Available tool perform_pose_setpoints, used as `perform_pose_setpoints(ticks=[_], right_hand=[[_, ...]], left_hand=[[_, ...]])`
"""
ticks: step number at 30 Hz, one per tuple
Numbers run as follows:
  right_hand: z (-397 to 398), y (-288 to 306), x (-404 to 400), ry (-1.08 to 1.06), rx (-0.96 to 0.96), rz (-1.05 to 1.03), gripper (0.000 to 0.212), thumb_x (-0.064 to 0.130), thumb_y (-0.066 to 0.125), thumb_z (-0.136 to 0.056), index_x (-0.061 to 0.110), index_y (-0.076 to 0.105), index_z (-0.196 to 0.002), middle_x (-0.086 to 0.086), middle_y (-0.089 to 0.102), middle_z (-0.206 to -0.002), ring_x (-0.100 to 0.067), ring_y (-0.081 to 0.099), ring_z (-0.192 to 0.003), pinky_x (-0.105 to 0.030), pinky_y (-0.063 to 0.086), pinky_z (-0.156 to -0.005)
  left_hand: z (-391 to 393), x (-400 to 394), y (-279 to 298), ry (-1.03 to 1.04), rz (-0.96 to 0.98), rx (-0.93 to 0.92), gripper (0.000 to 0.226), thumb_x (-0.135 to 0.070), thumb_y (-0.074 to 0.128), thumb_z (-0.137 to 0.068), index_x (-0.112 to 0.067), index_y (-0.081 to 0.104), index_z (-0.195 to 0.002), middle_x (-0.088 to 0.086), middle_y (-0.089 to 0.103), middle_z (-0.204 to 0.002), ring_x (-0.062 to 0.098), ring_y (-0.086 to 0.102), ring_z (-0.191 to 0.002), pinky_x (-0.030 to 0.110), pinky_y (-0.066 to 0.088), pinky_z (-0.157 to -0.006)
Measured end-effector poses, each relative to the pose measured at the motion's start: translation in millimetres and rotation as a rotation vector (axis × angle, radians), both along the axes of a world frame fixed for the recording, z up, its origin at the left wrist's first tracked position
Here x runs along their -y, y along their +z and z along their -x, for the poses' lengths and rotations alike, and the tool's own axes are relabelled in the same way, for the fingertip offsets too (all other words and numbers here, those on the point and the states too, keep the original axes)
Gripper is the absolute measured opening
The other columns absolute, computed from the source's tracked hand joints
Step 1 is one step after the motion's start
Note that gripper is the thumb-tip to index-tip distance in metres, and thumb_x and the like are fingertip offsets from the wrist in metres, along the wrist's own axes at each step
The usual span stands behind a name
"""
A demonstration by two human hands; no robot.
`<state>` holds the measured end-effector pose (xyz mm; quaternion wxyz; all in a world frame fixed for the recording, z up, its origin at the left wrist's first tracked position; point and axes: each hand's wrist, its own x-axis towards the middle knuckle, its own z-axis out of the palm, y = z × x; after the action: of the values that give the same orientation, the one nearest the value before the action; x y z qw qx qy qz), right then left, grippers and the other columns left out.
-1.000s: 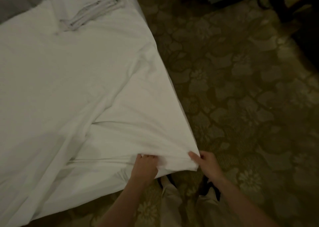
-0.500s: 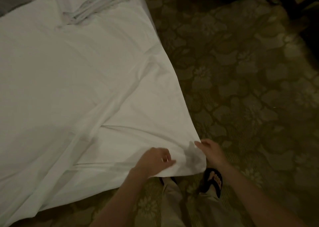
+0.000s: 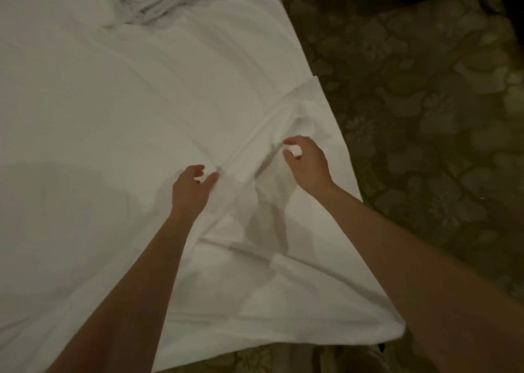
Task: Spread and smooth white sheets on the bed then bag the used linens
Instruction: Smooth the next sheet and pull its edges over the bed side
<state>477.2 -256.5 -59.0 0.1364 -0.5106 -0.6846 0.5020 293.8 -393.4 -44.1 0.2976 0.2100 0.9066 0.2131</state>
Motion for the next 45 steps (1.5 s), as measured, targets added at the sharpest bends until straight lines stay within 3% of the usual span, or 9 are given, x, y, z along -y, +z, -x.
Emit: perform_pose_setpoints(ticks=[3, 6, 14, 20, 27, 31, 36, 40, 45], right_hand=[[48, -8, -25, 0.082, 0.036, -0.086, 0.026, 0.018, 0.052, -0.098, 0.013, 0.058, -0.123, -0.003, 0.053, -0.131, -0.018, 0.055, -0.113, -0.021, 0.040, -0.094], [74, -22, -48, 0.250, 0.137, -0.165, 0.032, 0.015, 0.052, -0.098, 0.013, 0.055, -0.129, -0.001, 0.042, -0.142, -0.013, 0.054, -0.106, -0.023, 0.041, -0.096], [97, -18, -107, 0.646, 0.456, -0.148, 0.007, 0.022, 0.062, -0.092, 0.016, 0.063, -0.094, 0.001, 0.054, -0.097, -0.020, 0.058, -0.092, -0.025, 0.040, -0.079], [128, -20, -125, 0.439, 0.348, -0.128, 0.010, 0.023, 0.065, -0.090, 0.014, 0.068, -0.093, -0.003, 0.067, -0.090, -0.013, 0.057, -0.066, -0.030, 0.052, -0.078], [146, -45, -157, 0.305, 0.389, -0.275, 0.017, 0.027, 0.064, -0.090, 0.011, 0.067, -0.095, -0.006, 0.065, -0.091, -0.021, 0.056, -0.089, -0.029, 0.041, -0.082], [140, -53, -161, 0.362, 0.386, -0.352, 0.022, 0.038, 0.059, -0.092, 0.019, 0.058, -0.083, 0.001, 0.057, -0.076, -0.018, 0.051, -0.080, -0.037, 0.036, -0.092], [106, -45, -179, 0.436, 0.392, -0.324, 0.053, 0.044, 0.051, -0.097, 0.016, 0.041, -0.053, -0.003, 0.040, -0.050, -0.017, 0.040, -0.049, -0.030, 0.034, -0.071], [107, -37, -204, 0.482, 0.479, -0.396, 0.045, 0.039, 0.041, -0.102, 0.007, 0.057, -0.073, -0.009, 0.054, -0.067, -0.023, 0.049, -0.063, -0.031, 0.038, -0.071], [118, -58, -204, 0.571, 0.639, -0.688, 0.029, 0.023, 0.036, -0.101, 0.008, 0.051, -0.081, -0.014, 0.050, -0.075, -0.033, 0.053, -0.076, -0.046, 0.038, -0.083]], left_hand=[[12, -12, -15, 0.123, -0.075, 0.289, 0.035, -0.032, 0.070, -0.087, -0.010, 0.070, -0.114, 0.006, 0.071, -0.107, 0.017, 0.064, -0.091, 0.035, 0.050, -0.091], [17, -8, -23, 0.074, -0.127, 0.395, 0.019, -0.024, 0.072, -0.085, -0.015, 0.075, -0.103, -0.002, 0.074, -0.089, 0.003, 0.065, -0.075, 0.022, 0.053, -0.077], [48, -16, -20, -0.070, -0.162, 0.148, 0.011, -0.021, 0.069, -0.087, -0.019, 0.078, -0.093, -0.012, 0.073, -0.081, -0.013, 0.062, -0.070, 0.002, 0.040, -0.064], [111, -62, -17, -0.057, -0.169, -0.016, 0.018, -0.025, 0.069, -0.088, -0.011, 0.077, -0.096, 0.004, 0.074, -0.090, 0.009, 0.064, -0.084, 0.008, 0.041, -0.069], [162, -148, -45, -0.154, -0.160, -0.029, 0.020, -0.021, 0.067, -0.089, -0.007, 0.074, -0.102, 0.008, 0.072, -0.101, 0.013, 0.064, -0.094, 0.010, 0.036, -0.071], [163, -138, -56, -0.134, -0.183, 0.088, 0.013, -0.023, 0.068, -0.089, -0.014, 0.072, -0.097, -0.003, 0.068, -0.090, 0.002, 0.060, -0.079, 0.000, 0.038, -0.067], [171, -127, -50, -0.179, -0.046, 0.160, 0.007, -0.031, 0.073, -0.083, -0.024, 0.071, -0.083, -0.016, 0.064, -0.073, -0.007, 0.056, -0.068, 0.000, 0.038, -0.059], [183, -124, -47, -0.261, 0.033, 0.081, 0.010, -0.028, 0.071, -0.086, -0.018, 0.074, -0.086, -0.007, 0.064, -0.074, -0.001, 0.053, -0.066, -0.002, 0.034, -0.056], [179, -126, -51, -0.164, -0.042, -0.016, 0.013, -0.025, 0.070, -0.087, -0.014, 0.074, -0.093, -0.006, 0.064, -0.083, 0.007, 0.056, -0.077, -0.002, 0.034, -0.062]])
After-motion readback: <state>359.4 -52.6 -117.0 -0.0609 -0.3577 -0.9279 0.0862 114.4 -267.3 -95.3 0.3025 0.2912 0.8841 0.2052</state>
